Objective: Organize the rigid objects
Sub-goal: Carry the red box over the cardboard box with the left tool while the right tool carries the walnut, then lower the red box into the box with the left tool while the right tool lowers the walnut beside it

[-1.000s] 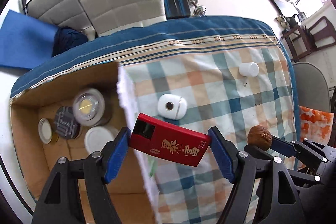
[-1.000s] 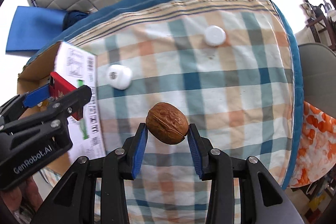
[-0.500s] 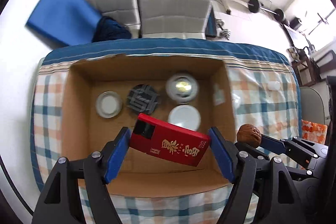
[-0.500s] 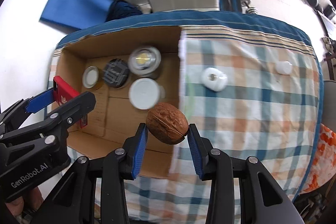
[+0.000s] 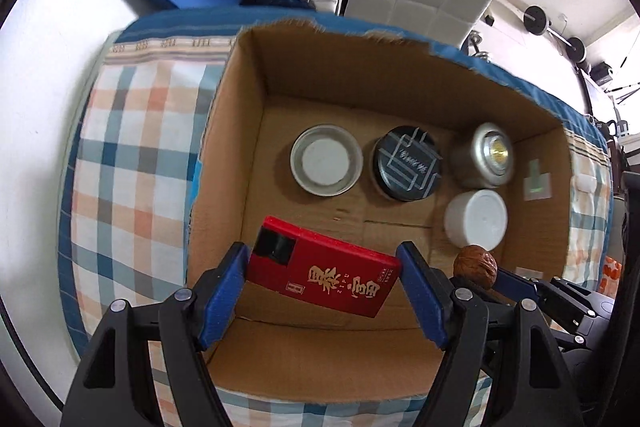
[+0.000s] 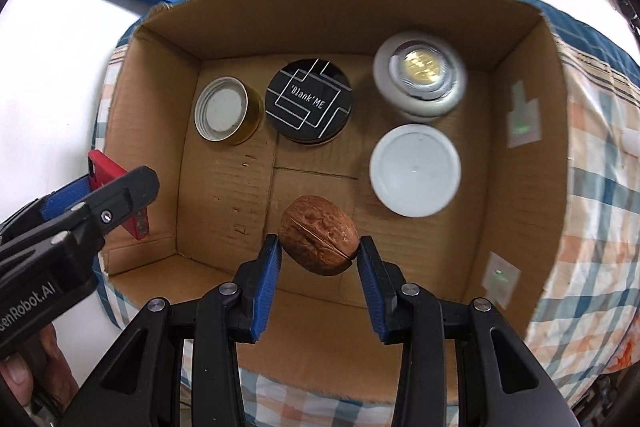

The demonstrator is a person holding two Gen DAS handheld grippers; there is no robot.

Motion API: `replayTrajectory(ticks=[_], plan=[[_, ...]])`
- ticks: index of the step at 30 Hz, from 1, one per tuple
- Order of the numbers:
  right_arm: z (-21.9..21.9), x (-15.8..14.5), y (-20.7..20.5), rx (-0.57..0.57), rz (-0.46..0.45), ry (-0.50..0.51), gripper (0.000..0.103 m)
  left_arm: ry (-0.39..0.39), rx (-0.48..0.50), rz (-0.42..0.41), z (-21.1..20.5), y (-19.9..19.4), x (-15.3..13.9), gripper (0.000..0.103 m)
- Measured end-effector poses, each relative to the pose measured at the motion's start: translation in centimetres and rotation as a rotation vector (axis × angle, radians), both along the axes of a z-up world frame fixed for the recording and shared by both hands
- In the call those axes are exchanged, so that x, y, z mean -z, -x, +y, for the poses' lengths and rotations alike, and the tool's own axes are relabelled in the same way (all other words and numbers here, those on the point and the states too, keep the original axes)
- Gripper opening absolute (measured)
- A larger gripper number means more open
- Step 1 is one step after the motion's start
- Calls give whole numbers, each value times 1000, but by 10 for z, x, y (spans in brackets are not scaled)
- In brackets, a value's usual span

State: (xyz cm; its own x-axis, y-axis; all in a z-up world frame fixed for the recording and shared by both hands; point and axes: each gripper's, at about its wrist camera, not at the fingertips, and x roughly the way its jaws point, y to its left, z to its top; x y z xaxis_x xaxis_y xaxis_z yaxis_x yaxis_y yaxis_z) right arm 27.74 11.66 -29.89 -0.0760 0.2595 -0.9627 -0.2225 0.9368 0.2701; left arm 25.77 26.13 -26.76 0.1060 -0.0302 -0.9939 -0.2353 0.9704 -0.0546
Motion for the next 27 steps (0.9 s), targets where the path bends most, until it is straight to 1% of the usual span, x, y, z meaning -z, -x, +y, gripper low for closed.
replayTrajectory(ticks=[6,8,11,12,15,17,20,23,27], plan=[[15,36,-8,4,42,20,42,54,-19,83,12,-10,44,74],[18,46,-9,4,50,23,42,40,-9,104,11,-14,54,74],[19,58,-12,21,67,15,42,5,17,113,3,-23,58,74],[18,61,-13,35,72,9,42,10,12,118,2,-25,59,74],[13,68,-19,61,79,5,42,69,3,134,-1,-30,64,74],[8,69,-22,60,84,5,42,92,-14,159,-1,-32,74,74],[8,70,-25,46,70,19,42,134,-47,190,4,-31,91,74],[8,73,-28,44,77,7,42,174,-78,224,7,-30,105,74],[10,77,-33,53,76,-1,42,185,-90,228,8,-29,109,76]])
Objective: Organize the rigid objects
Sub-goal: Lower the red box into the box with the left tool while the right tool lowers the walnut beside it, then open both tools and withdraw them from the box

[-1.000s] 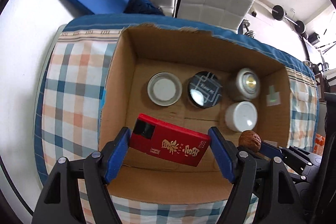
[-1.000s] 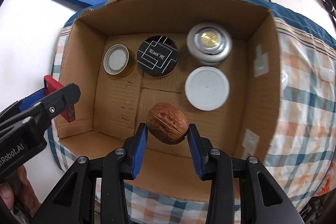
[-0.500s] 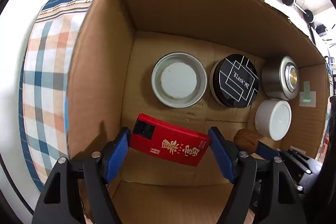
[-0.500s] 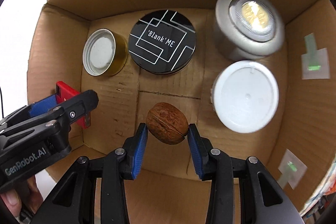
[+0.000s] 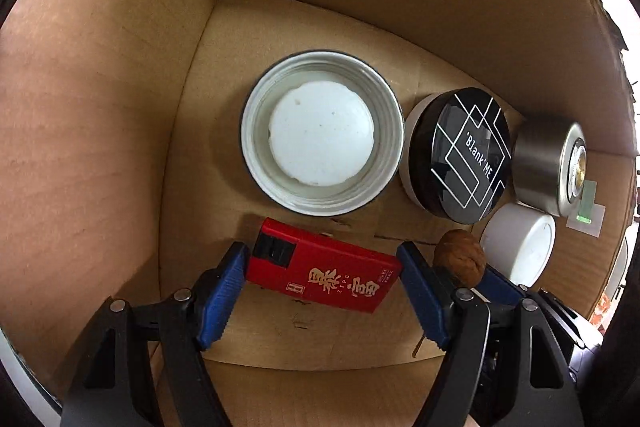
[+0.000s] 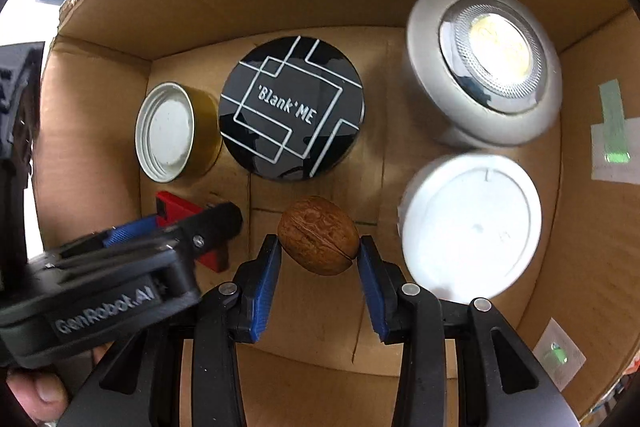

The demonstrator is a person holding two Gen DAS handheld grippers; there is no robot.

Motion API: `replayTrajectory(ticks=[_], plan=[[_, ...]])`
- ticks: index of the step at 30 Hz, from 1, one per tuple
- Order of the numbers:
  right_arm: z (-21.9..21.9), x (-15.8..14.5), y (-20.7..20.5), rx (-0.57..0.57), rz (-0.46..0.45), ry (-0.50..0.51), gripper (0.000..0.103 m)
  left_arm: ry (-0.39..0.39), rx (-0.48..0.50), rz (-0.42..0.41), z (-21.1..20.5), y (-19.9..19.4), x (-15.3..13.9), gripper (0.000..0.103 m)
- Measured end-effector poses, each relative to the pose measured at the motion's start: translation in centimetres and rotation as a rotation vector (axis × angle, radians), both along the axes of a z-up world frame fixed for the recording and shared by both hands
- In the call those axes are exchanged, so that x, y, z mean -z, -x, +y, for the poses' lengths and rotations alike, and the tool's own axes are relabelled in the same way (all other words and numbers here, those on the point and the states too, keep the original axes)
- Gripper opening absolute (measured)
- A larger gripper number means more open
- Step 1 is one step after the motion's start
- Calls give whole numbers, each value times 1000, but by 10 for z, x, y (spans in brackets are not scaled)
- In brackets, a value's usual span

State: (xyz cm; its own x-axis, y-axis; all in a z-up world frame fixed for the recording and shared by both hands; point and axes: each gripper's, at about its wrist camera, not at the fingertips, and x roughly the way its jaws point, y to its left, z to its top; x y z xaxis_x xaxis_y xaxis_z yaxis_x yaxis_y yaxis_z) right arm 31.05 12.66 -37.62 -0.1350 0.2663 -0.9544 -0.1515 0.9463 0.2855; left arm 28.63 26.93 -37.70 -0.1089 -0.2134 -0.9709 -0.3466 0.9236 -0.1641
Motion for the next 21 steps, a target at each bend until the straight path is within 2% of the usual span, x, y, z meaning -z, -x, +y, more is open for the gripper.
replayTrajectory(ticks=[3,6,9,10,14,17,21], plan=[[6,-2,-7,5,9,0,42,10,-12,-4,6,-8,-1,83],[10,2,-10,9,26,7,45,21,-17,-10,10,-10,-6,84],[11,-3,-6,6,29,0,54,17,-6,-24,12,-12,-16,89],[9,-6,-4,5,28,-2,60,11,-1,-26,6,-14,-19,91],[3,-21,2,0,10,3,76,-37,39,-49,-9,-14,-39,95],[-1,-37,6,-13,-20,30,81,-77,61,-77,-15,-9,-58,103],[-14,-59,12,-3,-63,98,86,-140,88,-133,-22,0,-85,103]])
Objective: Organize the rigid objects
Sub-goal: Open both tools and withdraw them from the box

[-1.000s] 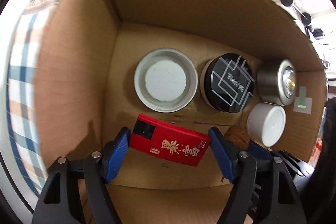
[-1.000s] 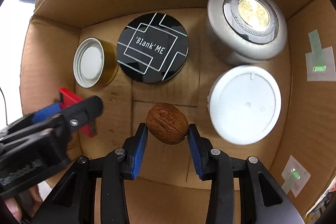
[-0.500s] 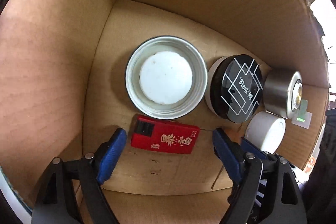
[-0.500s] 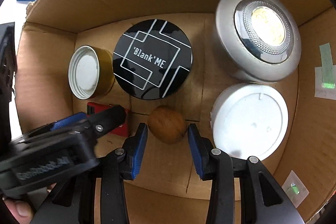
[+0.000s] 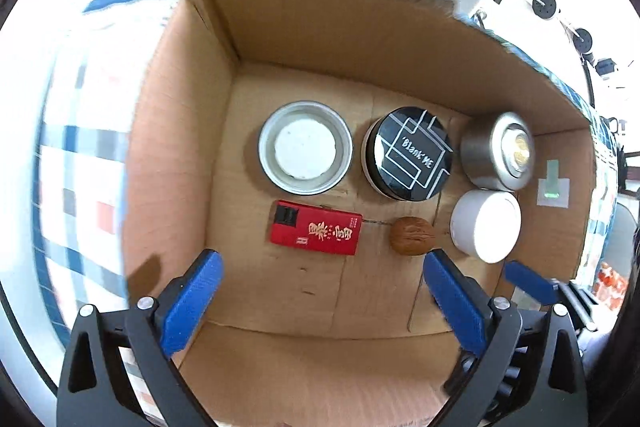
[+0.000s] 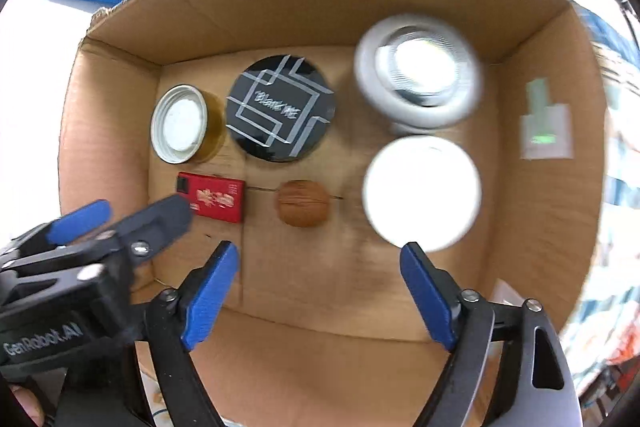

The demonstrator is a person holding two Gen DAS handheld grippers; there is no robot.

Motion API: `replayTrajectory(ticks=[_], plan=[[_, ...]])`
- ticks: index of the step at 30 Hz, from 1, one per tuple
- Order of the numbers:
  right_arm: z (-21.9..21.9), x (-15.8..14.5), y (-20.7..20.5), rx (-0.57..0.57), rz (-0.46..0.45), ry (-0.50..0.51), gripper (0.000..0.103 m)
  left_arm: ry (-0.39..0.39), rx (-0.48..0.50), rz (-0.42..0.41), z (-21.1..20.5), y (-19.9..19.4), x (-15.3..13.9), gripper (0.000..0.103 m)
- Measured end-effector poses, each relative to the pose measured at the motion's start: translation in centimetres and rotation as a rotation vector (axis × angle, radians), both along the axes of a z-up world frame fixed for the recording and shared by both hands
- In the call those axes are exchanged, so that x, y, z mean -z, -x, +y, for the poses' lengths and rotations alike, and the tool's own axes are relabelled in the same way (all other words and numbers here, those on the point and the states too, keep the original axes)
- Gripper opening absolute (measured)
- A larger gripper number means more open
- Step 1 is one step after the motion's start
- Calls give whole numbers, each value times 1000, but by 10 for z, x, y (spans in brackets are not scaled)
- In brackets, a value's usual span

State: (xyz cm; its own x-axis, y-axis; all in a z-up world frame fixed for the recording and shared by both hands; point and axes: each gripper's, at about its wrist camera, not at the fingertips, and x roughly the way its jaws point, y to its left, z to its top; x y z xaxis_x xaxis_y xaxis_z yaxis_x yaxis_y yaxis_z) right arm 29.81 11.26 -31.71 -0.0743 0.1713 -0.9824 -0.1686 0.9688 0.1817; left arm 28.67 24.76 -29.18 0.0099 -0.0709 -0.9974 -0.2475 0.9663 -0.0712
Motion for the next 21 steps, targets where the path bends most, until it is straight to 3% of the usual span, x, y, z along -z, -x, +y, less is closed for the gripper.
replayTrajectory(ticks=[5,13,21], plan=[[-12,-32,14,-17,-63,84,94,-32,16,-56,-11,17,-26,103],[-30,-74,45,-20,-121,67,99,-102,51,-149,-21,53,-71,103],[-49,-122,87,-9,-200,12,99,-106,57,-240,-28,90,-121,103]])
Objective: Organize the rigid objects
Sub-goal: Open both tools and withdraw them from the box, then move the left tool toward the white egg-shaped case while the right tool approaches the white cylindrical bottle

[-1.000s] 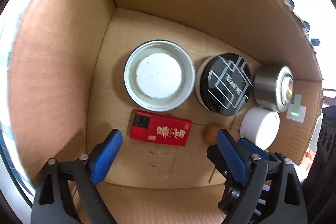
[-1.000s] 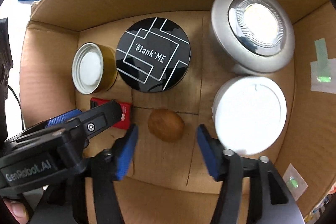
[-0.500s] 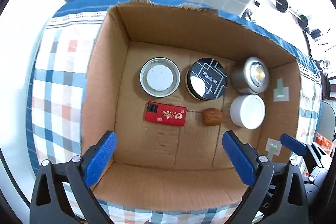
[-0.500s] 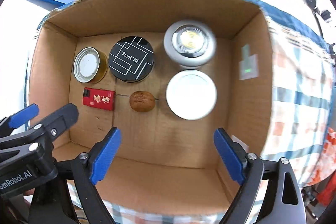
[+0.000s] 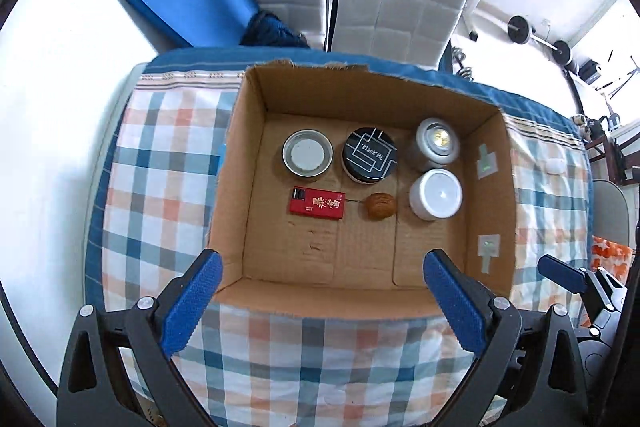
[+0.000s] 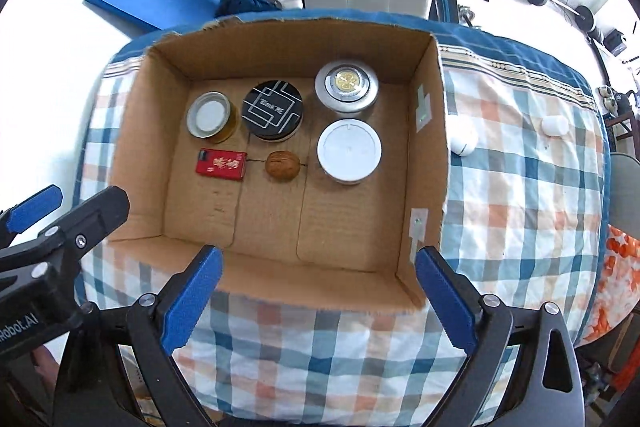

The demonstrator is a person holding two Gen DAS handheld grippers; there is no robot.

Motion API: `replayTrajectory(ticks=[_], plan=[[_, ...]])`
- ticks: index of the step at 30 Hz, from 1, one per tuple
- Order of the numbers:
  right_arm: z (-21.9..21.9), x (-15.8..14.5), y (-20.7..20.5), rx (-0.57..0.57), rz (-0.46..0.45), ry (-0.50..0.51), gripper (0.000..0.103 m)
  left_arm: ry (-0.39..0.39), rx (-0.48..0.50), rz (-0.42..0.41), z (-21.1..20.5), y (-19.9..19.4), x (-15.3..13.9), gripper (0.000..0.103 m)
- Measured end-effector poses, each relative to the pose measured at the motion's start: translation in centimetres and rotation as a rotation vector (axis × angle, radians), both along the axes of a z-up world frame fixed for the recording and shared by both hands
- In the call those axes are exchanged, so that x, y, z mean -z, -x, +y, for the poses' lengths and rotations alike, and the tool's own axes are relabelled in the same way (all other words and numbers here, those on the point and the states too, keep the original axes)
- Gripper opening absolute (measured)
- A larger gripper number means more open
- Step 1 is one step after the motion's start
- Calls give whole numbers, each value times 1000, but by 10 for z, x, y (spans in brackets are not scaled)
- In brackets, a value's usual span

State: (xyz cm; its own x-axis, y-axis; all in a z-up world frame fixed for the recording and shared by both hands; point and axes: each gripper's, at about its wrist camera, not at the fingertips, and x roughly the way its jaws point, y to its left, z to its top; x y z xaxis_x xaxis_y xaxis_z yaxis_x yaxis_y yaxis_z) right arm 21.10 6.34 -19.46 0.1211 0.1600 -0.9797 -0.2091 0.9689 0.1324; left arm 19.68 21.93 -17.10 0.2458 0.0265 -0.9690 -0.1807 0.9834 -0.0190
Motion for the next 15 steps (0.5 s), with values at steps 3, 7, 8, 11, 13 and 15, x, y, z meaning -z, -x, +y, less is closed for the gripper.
replayTrajectory(ticks=[3,7,8,11,13,15], plan=[[-6,-18,14,-3,-23,-20,99,-4,9,-32,-8,15,-18,103],[-12,-34,28,-7,-30,-43,99,-31,25,-56,-18,30,-31,103],[-12,-35,30,-8,-32,-48,99,-30,26,-59,-20,34,-34,103],[-14,-39,36,-18,-34,-58,99,-29,31,-64,-28,39,-39,103],[-19,-41,37,-18,-35,-65,99,-33,37,-72,-34,39,-42,103],[-26,-42,37,-11,-35,-68,99,-37,44,-75,-42,37,-44,103]])
